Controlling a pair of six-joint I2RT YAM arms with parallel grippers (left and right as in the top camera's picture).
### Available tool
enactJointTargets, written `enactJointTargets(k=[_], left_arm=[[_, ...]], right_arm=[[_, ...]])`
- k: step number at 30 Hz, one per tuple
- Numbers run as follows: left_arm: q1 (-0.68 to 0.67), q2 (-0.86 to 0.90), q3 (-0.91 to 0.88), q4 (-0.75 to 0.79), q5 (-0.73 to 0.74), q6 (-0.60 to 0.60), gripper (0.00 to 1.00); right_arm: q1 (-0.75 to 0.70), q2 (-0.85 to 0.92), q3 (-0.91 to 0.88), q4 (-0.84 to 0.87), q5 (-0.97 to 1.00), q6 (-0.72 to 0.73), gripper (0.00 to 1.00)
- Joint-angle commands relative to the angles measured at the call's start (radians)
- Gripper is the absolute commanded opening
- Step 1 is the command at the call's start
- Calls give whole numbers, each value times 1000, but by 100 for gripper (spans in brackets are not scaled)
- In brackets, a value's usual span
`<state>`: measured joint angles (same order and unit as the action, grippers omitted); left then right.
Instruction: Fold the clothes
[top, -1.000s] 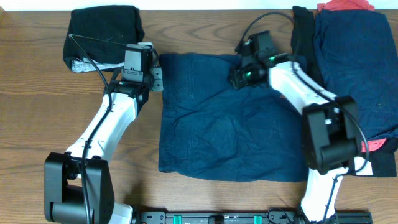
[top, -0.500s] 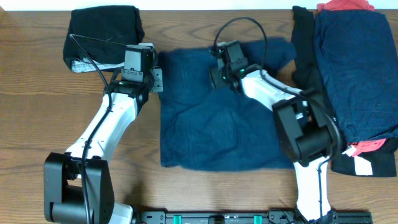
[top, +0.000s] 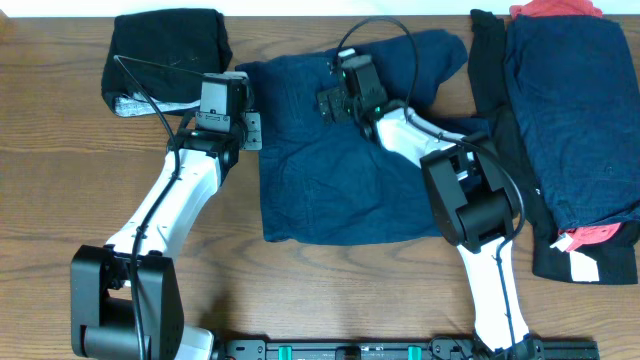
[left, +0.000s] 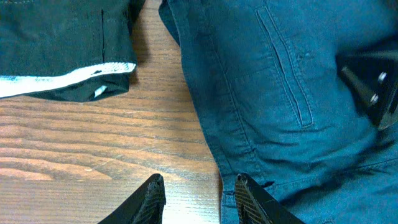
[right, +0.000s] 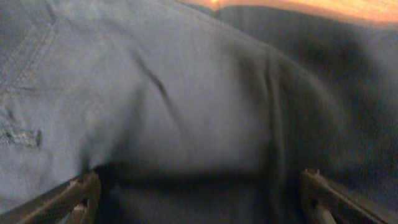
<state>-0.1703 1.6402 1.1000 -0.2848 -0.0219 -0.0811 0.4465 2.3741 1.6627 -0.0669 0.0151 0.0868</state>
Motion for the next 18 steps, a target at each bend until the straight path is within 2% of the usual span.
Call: enactJointTargets(k=[1, 6, 9, 11, 18], left_arm=[[5, -24, 12, -26, 3, 6, 39], [5, -134, 12, -157, 3, -11, 41], [5, -223, 12, -284, 10, -90, 47], [5, -269, 12, -366, 43, -132, 54], [4, -301, 12, -583, 186, -171, 58]], right_arm=[[-14, -89, 117, -150, 5, 4, 99], [-29, -299, 245, -509, 38, 0, 99], [-46, -432, 252, -702, 66, 1, 99], [-64, -505, 252, -844, 67, 3, 99], [-147, -602, 247, -1254, 102, 183, 99]])
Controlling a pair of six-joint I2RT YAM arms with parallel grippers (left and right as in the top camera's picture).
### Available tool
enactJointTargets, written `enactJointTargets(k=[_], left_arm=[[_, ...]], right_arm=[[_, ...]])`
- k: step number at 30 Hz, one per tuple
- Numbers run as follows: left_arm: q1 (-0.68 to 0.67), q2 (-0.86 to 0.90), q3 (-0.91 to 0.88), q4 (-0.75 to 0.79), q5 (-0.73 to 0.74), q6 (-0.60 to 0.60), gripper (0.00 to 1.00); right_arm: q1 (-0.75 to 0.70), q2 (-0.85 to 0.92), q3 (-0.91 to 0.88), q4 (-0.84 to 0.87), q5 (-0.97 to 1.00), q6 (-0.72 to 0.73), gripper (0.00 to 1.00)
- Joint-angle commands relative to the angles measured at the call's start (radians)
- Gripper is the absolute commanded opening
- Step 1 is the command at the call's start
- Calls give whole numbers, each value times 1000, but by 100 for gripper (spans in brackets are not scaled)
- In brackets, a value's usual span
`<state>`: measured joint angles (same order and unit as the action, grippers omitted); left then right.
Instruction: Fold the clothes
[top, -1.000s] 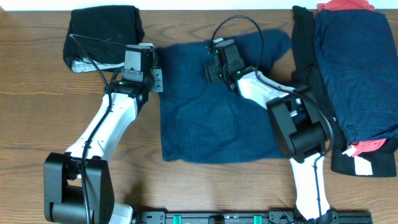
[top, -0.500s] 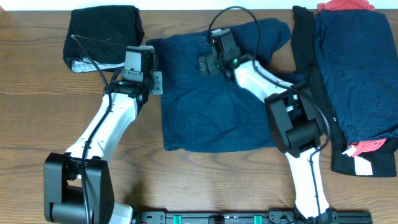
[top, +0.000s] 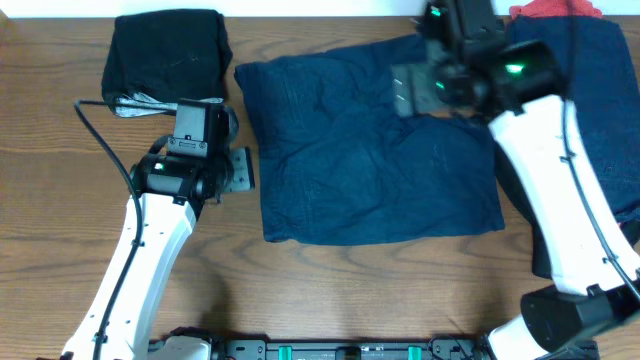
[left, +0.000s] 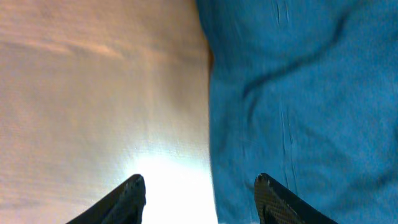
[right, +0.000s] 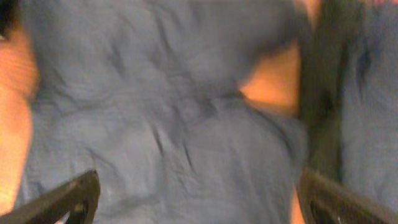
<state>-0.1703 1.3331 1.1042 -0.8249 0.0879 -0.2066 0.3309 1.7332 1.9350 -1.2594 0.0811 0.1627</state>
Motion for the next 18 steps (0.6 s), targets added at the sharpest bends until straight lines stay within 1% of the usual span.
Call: enactJointTargets(k=[1, 3, 6, 10, 14, 18], left_arm=[[4, 6, 7, -70, 82, -52, 58], [0, 6, 5, -126, 85, -67, 58], [-16, 6, -8, -193, 85, -122, 58], [-76, 6, -57, -211, 85, -140, 58], [-156, 6, -122, -174, 84, -135, 58], [-199, 6, -203, -55, 85, -116, 59]], right_arm=[[-41, 36, -29, -105, 36, 124, 99], [-54, 34, -45, -165, 35, 153, 99], [-56, 34, -93, -217, 36, 171, 99], [-55, 32, -211, -215, 24, 190, 99], [-55, 19, -368, -143, -24, 192, 99], [-55, -21, -516, -34, -100, 192, 99]])
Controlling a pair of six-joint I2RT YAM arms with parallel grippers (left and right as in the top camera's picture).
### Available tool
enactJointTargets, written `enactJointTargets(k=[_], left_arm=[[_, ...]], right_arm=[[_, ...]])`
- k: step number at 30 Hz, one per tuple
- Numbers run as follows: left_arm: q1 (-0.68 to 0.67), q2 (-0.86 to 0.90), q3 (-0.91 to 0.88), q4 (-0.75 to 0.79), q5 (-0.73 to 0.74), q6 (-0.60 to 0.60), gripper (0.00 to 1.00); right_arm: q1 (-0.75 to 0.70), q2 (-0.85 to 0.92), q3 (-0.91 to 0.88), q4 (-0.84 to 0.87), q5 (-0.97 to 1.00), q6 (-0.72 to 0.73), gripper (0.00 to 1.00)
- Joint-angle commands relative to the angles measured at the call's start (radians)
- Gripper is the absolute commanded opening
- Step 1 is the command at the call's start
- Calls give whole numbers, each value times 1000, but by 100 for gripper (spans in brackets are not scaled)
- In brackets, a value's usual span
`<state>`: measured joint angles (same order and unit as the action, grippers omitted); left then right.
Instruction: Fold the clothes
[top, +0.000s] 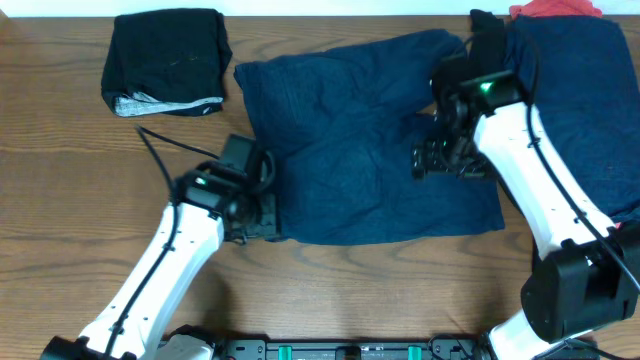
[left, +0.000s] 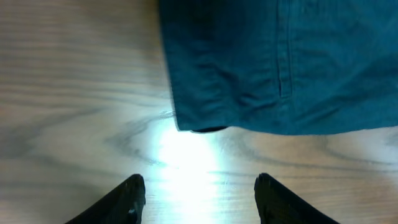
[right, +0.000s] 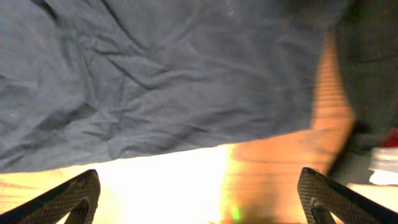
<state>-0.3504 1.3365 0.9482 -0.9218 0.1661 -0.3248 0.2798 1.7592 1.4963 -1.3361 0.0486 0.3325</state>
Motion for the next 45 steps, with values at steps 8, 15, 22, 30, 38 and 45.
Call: enactJointTargets(k=[8, 15, 22, 30, 38, 45], left_arm=[[-21, 17, -207, 287, 63, 9, 59], [-20, 96, -253, 383, 93, 17, 59], [-20, 116, -248, 398, 120, 16, 70], [-19, 117, -244, 410, 122, 69, 73], [-19, 165, -244, 425, 118, 127, 47], [-19, 204, -232, 425, 109, 168, 19]], right_arm=[[-7, -132, -178, 121, -75, 3, 99], [-15, -157, -178, 121, -72, -8, 99], [-15, -157, -178, 120, -72, -8, 99], [-15, -157, -178, 134, -76, -8, 99], [-15, -157, -178, 133, -76, -9, 99], [-15, -157, -178, 130, -83, -24, 99]])
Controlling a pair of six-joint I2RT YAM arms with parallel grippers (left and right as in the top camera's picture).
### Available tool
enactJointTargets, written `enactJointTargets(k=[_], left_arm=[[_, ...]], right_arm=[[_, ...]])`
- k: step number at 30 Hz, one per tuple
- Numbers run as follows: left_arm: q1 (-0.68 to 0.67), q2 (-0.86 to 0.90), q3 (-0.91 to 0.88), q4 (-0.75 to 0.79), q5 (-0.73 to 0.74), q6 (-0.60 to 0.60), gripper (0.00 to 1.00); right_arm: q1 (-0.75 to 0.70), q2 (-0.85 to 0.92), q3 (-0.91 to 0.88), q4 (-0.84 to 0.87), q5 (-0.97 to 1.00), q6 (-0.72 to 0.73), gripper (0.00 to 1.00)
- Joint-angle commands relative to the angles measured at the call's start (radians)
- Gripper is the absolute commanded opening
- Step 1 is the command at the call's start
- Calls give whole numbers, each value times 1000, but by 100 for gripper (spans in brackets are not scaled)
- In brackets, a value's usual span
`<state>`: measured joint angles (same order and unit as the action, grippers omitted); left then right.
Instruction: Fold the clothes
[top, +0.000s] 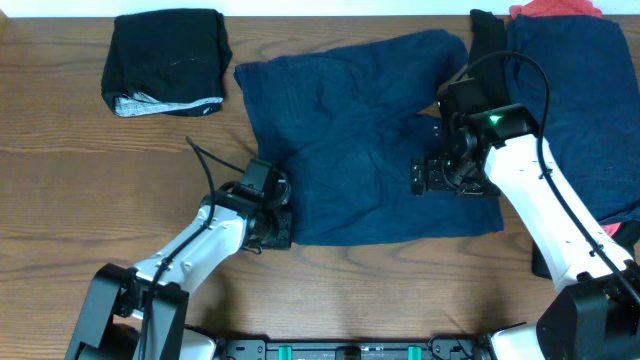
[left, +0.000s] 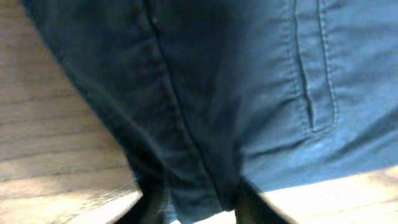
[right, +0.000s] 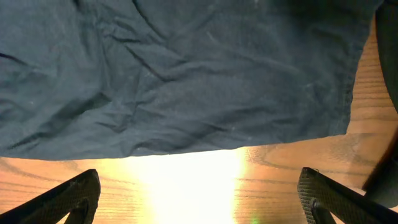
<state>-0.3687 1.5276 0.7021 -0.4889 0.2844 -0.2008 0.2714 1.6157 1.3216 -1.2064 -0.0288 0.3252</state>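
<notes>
Dark blue shorts (top: 370, 150) lie spread flat in the middle of the wooden table (top: 60, 200). My left gripper (top: 274, 228) is down at their near left corner. In the left wrist view the gripper (left: 199, 210) is shut on that hemmed corner (left: 193, 186), and cloth fills the gap between the fingers. My right gripper (top: 438, 176) hovers over the right half of the shorts. In the right wrist view it (right: 199, 198) stands wide open above the near hem (right: 186, 146) and bare wood, holding nothing.
A folded black garment (top: 165, 55) with a white waistband lies at the far left. A pile of blue, black and red clothes (top: 570, 120) covers the right end of the table, close to the right arm.
My left gripper was open above the wood beside the near left corner; now it is lower and shut on that corner. The right gripper has shifted slightly and remains open.
First the left gripper was at the shorts' far left edge and the right gripper low on their upper middle. Then the right was raised by the far right corner. Later the left reached the near left corner, which it now grips.
</notes>
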Motion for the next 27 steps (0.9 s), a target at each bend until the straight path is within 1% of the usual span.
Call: enactJointTargets(k=[1, 3, 5, 8, 10, 13, 18, 24, 25, 27], left_arm=[[0, 12, 19, -14, -17, 43, 8], [6, 5, 36, -41, -27, 36, 6], [20, -18, 63, -92, -32, 16, 6], [44, -93, 128, -199, -36, 5, 6], [50, -148, 148, -222, -51, 5, 6], [50, -238, 151, -222, -108, -3, 6], [65, -276, 151, -220, -262, -67, 6], [150, -246, 151, -156, -278, -67, 6], [163, -241, 151, -145, -278, -67, 6], [193, -237, 151, -129, -278, -67, 6]], right_arm=[[-7, -13, -3, -2, -6, -18, 99], [-7, -13, -3, -9, -6, -20, 98], [-10, -14, -3, -17, -24, -20, 94], [-24, -17, -3, -37, -89, -33, 88], [-29, -17, -3, -63, -95, -35, 87], [-29, -17, -7, -111, -67, -34, 87], [-28, -17, -81, -109, -61, -12, 87], [-7, -17, -232, -25, -100, 18, 84], [3, -17, -249, -16, -100, 27, 82], [29, -17, -277, -6, -100, 57, 80]])
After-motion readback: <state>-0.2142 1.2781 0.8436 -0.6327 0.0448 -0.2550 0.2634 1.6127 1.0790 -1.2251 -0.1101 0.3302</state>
